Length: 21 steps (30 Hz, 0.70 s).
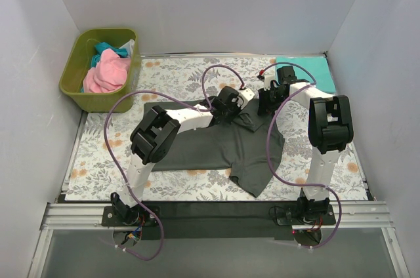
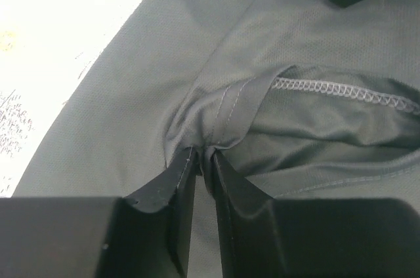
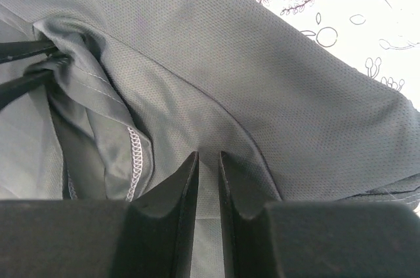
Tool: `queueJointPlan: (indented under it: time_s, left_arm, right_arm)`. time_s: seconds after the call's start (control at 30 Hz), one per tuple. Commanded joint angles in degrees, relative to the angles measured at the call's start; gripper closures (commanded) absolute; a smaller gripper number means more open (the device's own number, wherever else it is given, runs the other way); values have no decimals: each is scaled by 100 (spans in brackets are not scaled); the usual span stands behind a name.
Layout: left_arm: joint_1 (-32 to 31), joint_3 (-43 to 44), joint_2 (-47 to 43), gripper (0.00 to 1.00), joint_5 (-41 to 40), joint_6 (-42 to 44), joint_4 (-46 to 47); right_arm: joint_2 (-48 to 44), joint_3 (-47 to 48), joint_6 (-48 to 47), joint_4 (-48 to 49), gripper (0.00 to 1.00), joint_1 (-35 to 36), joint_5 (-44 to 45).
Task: Fold and stack the t-shirts
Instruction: Fold the tshirt
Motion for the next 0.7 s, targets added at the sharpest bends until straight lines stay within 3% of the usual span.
queueJointPlan:
  time_s: [0.0,0.27,0.43,0.67]
  left_arm:
    - [83,-201,-584,82,-91,1,8]
    - [136,-1141,-1498,77,305,-60,140]
    - [337,-1300,-1534,71,305,-200,-71]
    - [1032,-1432,-1964,62,1499,-921,-291]
  right_arm:
    - [-10,-32,-98,32,78,-25,80]
    - [-37,-49,-256,-21,79,-25,55]
    - [-168,-32,-458,-240,76,-17,-253]
    - [-476,-84,-686,-530,74,185,-912]
